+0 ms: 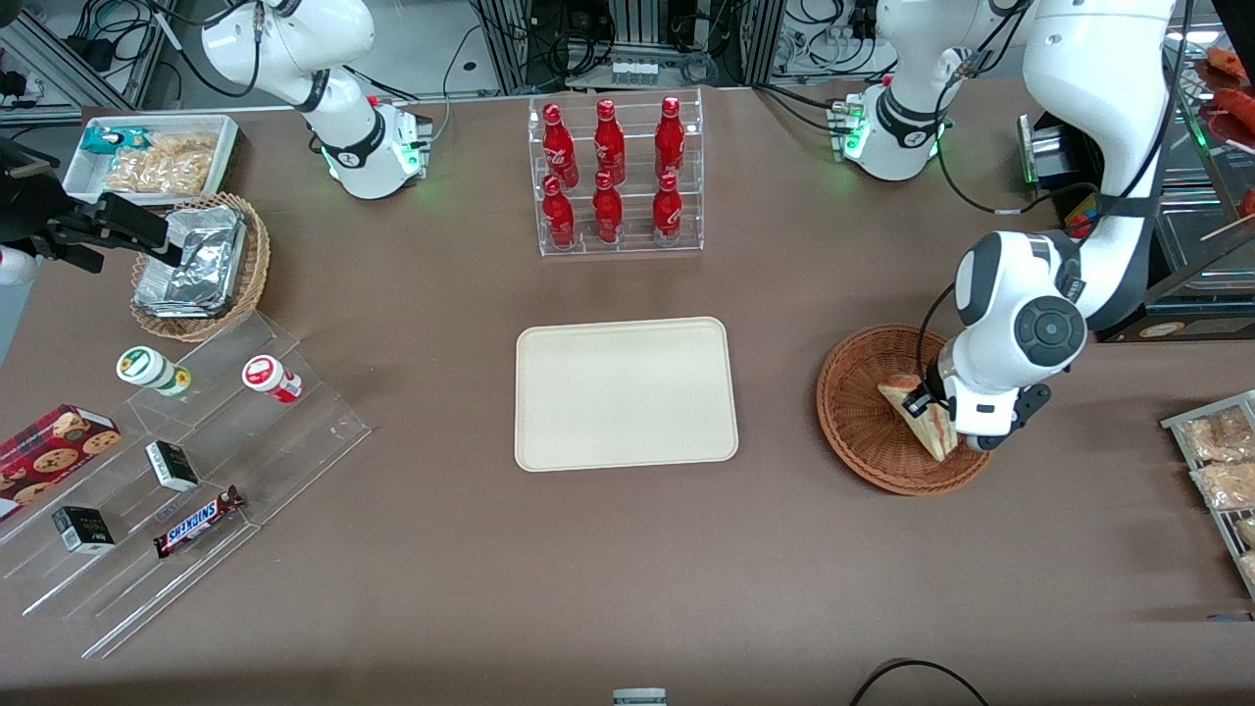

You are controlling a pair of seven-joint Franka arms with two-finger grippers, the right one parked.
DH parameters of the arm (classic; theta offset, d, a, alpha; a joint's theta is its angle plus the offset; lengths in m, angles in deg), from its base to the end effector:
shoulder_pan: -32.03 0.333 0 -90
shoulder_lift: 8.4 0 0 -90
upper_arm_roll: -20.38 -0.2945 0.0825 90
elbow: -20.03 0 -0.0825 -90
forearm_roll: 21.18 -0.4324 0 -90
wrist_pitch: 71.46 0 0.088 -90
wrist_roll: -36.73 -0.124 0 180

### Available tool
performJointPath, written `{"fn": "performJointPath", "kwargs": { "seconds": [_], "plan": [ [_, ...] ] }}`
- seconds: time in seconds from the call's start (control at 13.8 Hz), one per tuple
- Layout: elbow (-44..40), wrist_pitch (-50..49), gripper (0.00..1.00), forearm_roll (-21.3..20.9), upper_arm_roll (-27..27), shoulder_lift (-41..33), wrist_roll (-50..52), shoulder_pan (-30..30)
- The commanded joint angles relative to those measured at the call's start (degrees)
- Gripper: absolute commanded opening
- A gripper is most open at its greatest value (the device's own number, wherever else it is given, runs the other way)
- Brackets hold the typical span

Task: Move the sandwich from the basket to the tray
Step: 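Carry the sandwich with the left gripper over the cream tray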

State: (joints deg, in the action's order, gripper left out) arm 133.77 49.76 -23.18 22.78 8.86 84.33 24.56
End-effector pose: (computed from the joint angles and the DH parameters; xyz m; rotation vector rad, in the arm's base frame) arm 0.6036 -0.1030 0.2314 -2.8848 -0.9539 0.2159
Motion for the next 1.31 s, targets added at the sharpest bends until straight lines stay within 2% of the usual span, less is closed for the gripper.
{"fn": "performJointPath", "kwargs": {
  "seconds": [0.0, 0.22, 0.51, 0.87, 1.23],
  "plan": [
    [-2.99, -4.85, 0.06, -0.37, -0.37, -0.38, -1.62, -4.38],
    [-4.13, -6.26, 0.06, -0.19, -0.2, -0.83, -6.01, -9.04],
    [-10.71, -6.17, 0.06, 0.6, 0.07, 4.87, -9.01, -17.91],
    [-24.5, -5.91, 0.06, 4.72, 0.07, 16.29, -2.35, -25.47],
    [-34.17, -5.91, 0.06, 4.82, 0.07, 23.77, 6.27, -31.98]
  ]
}}
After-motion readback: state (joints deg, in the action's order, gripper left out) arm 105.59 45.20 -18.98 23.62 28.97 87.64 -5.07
